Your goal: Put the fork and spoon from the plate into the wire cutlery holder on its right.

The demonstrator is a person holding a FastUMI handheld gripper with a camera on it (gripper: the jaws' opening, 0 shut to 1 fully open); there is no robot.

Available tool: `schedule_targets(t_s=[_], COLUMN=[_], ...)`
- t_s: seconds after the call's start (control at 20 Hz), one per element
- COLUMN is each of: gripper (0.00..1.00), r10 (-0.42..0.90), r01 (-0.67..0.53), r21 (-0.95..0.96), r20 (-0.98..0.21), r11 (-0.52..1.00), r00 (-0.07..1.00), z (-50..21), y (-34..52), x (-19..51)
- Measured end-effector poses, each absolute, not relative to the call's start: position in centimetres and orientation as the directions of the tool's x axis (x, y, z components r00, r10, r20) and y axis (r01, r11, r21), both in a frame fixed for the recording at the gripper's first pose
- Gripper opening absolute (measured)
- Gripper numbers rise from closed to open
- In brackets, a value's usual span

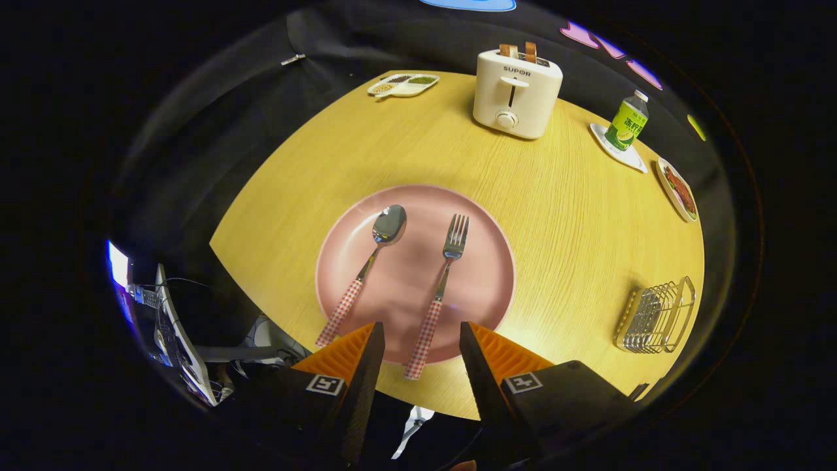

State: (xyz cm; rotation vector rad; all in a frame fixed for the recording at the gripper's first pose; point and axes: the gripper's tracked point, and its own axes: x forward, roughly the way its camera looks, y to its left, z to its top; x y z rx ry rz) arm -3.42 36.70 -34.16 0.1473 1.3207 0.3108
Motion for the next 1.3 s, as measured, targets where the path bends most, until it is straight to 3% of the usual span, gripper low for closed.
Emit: schedule_targets(t_s=[0.25, 0.35, 0.5, 0.8, 1.05, 1.3], gripper=[0.67, 0.55, 0.15, 0.13, 0.13, 0.13], r10=[0.271, 0.241, 0.251, 0.357, 0.406, 0.382], r01=[-0.102, -0.082, -0.010, 0.048, -0.015, -0.042], r21=[0.259, 0.233, 0.252, 0.367, 0.410, 0.380], r20=[-0.955, -0.965, -0.964, -0.923, -0.895, -0.917], r11=[0.961, 0.969, 0.968, 0.929, 0.912, 0.924], r00=[0.125, 0.105, 0.091, 0.144, 0.184, 0.112], z=[-37.5, -38.5, -38.8, -34.0, -28.0, -24.6], y=[37.4, 37.1, 36.7, 35.2, 29.7, 19.6], x=[-4.1, -4.2, -3.9, -3.0, -3.2, -5.7])
